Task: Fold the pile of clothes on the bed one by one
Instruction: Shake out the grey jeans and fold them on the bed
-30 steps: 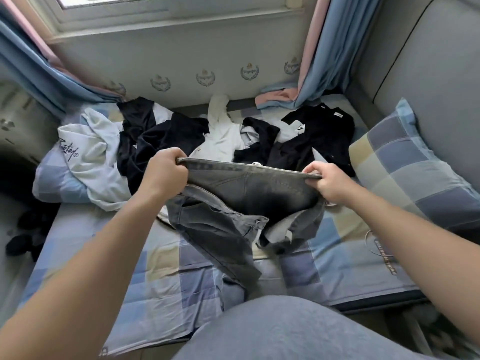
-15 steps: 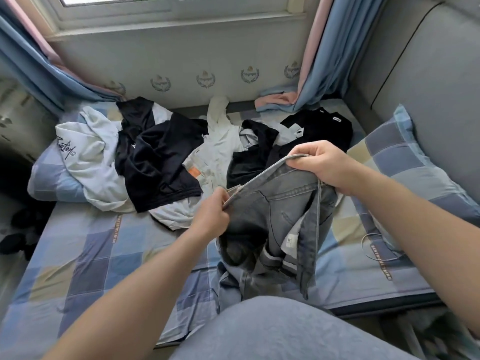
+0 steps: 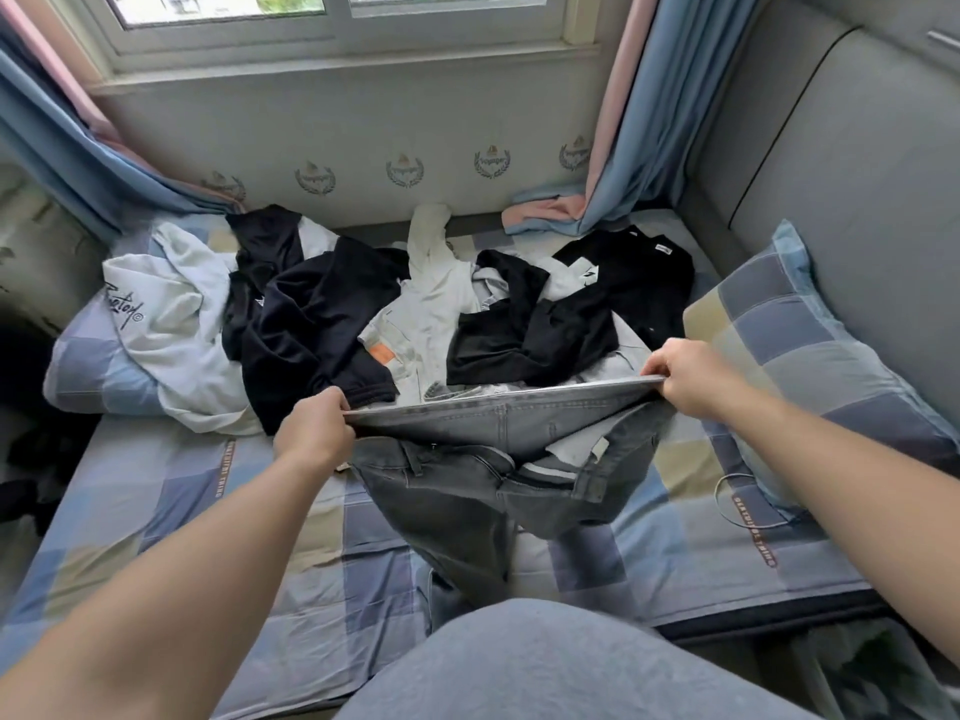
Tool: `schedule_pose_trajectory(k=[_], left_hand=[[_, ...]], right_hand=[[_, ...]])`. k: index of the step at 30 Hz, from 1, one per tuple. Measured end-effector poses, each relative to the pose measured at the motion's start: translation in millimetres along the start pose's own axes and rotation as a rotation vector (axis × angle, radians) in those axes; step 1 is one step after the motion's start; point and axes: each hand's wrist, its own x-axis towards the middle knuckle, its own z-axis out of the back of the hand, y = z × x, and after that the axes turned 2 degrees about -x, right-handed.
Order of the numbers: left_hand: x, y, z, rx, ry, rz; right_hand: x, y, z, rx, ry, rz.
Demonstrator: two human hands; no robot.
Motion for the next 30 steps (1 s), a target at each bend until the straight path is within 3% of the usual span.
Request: schedule_pose_trajectory(k=[8,11,15,18,25,28,30], left_hand=[[-20,43,-25,-0.132,0.118,0.258],[-22,49,-32,-0.478,0.169,0.514],[-23,53,-29,-0.921,0.224,0.717],[-26,57,-20,-0.996,0.293,0.655],[-17,53,-11,-1.043,0.332,0.504],[-13,53,-7,-0.905,0.366,0.36],[-15,54,-7,-0.74,0.219,0.259]], right_hand=[[-5,-1,-38,0.079,-0.102,-0.264],[-1,1,-41,0.226,-0.067,-0.37],[7,10,-47,0.725,-0.003,-0.617],[8,13,-43,0.901,0.039,-0.661],[13,13,-33,1.116,0.109,-0.534],[13,4,-33,1.018,0.156,-0.337],[14,-1,-35,0.788,0.07,-0.198]])
